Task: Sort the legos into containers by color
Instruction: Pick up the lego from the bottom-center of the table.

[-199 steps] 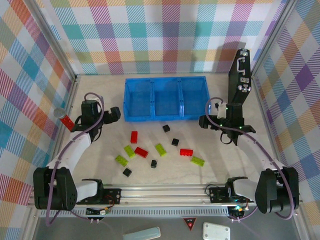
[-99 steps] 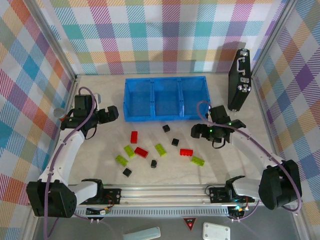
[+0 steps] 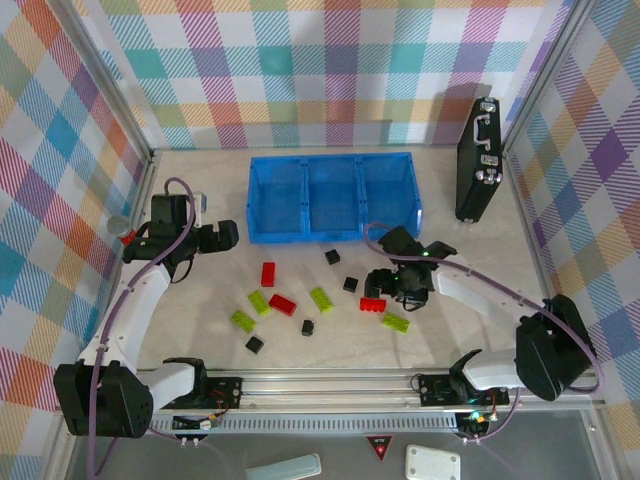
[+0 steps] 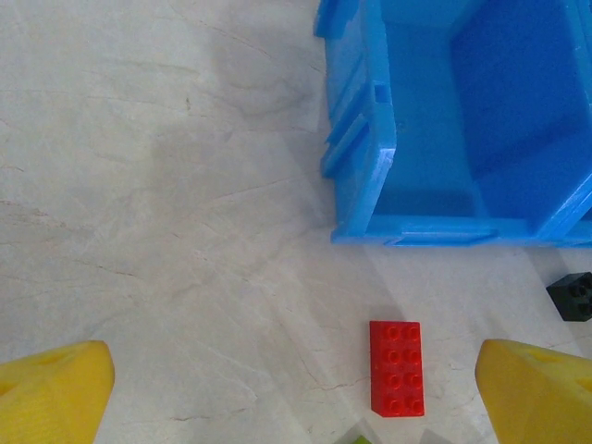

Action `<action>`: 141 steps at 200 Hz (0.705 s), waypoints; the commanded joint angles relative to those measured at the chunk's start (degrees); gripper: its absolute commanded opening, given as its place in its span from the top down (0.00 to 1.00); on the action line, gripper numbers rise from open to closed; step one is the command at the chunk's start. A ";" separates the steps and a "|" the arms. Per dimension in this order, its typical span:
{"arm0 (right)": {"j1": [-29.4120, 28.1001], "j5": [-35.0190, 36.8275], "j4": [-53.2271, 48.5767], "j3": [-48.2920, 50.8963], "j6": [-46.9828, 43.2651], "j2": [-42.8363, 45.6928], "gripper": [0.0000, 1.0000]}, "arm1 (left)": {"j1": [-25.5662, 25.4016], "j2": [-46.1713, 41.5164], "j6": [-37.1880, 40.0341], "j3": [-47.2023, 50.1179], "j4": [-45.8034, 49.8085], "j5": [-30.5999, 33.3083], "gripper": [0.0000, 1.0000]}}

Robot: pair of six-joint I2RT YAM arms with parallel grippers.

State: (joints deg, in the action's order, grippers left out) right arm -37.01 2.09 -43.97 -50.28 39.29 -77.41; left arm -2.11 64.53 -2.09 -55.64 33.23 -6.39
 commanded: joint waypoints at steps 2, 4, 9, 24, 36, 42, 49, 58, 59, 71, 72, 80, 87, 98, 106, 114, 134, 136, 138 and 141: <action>-3.44 5.21 -4.41 -3.60 6.44 -2.86 0.13 | 0.35 -1.51 0.68 0.70 -0.25 -0.26 0.00; -3.73 5.45 -4.45 -3.75 6.62 -3.13 0.13 | 0.35 -1.51 0.66 0.71 -0.27 -0.24 0.00; -4.39 6.03 -4.63 -4.18 7.22 -3.79 0.13 | 0.35 -1.55 0.71 0.71 -0.21 -0.19 0.00; -5.87 7.69 -5.02 -5.50 9.15 -5.89 0.12 | 0.39 -1.69 0.90 0.71 -0.41 -0.37 0.00; -6.55 8.46 -5.38 -6.54 10.83 -7.58 0.12 | 0.44 -1.80 0.90 1.01 -0.86 -0.14 0.00; -6.71 8.40 -5.43 -7.11 11.37 -8.48 0.12 | 0.41 -1.75 0.82 1.14 -1.10 -0.05 0.00; -7.13 8.26 -5.55 -7.99 11.83 -9.55 0.12 | 0.49 -1.64 0.86 1.06 -1.11 -0.17 0.00; -7.85 8.57 -5.52 -9.03 11.91 -10.89 0.12 | 0.52 -1.44 0.90 0.76 -0.98 -0.82 0.00; -7.96 8.65 -5.52 -9.08 11.93 -11.04 0.12 | 0.48 -1.43 0.88 0.73 -0.98 -0.86 0.00; -8.81 9.61 -5.58 -10.03 12.33 -12.73 0.11 | 0.53 -1.45 0.95 0.71 -0.89 -1.41 0.00; -8.84 9.70 -5.59 -10.06 12.40 -12.88 0.11 | 0.53 -1.48 0.95 0.71 -0.93 -1.42 0.00; -8.99 9.86 -5.76 -10.42 12.91 -13.89 0.11 | 0.53 -1.70 0.88 0.96 -0.97 -1.27 0.00; -9.12 10.02 -5.57 -10.45 13.46 -14.53 0.12 | 0.53 -1.91 0.94 1.01 -0.81 -1.04 0.00; -9.38 10.21 -4.94 -10.06 14.08 -15.03 0.12 | 0.53 -2.05 1.18 0.97 -0.72 -0.75 0.00; -9.56 10.46 -4.69 -9.71 14.63 -15.35 0.13 | 0.53 -2.16 1.16 0.97 -0.70 -0.63 0.00; -9.65 10.47 -4.08 -9.26 15.00 -15.55 0.13 | 0.45 -2.31 1.21 1.01 -0.71 -0.65 0.00; -9.90 10.31 -3.52 -8.67 15.48 -16.23 0.15 | 0.53 -2.61 1.38 1.36 -0.87 -0.98 0.00; -9.91 10.31 -3.46 -8.64 15.54 -16.27 0.15 | 0.53 -2.62 1.36 1.35 -0.88 -1.05 0.00; -9.92 10.31 -3.42 -8.57 15.60 -16.33 0.15 | 0.53 -2.56 1.31 1.33 -0.89 -1.07 0.00; -10.05 10.32 -3.38 -8.48 15.67 -16.37 0.15 | 0.52 -2.51 1.36 1.32 -0.89 -1.15 0.00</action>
State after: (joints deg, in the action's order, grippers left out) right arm -46.33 11.46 -47.37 -59.46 52.53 -92.64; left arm -2.04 63.42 -1.83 -55.11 32.84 -6.57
